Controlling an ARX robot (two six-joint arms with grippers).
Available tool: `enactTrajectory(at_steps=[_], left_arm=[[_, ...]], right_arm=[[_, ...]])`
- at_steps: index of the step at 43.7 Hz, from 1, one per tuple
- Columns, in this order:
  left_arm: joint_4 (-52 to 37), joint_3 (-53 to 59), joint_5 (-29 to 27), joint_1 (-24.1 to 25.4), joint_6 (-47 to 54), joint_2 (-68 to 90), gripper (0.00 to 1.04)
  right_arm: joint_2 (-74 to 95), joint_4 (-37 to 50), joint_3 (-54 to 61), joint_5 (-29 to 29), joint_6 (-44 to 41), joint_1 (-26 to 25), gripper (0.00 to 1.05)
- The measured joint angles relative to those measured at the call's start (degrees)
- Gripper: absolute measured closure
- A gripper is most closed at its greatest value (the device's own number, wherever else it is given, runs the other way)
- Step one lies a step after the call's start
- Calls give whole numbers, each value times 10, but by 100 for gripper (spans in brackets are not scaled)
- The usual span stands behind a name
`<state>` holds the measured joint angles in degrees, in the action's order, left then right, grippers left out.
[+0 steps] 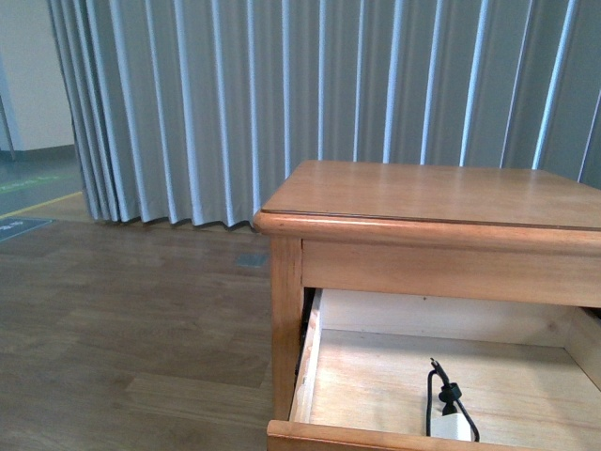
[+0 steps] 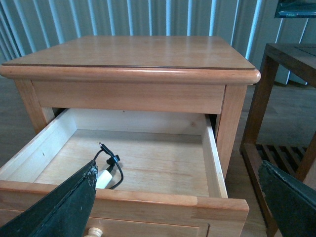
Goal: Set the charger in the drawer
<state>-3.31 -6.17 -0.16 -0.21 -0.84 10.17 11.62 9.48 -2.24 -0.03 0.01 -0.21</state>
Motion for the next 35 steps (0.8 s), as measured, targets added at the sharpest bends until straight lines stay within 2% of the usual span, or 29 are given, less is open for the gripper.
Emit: enactTrajectory(at_steps=[3,35], left_arm=[[38,10,2,0,2,-47,101],[36,55,2,1,4,-100,101]], right_arm=[[0,0,0,0,0,0,8],[0,0,1,0,0,0,8]])
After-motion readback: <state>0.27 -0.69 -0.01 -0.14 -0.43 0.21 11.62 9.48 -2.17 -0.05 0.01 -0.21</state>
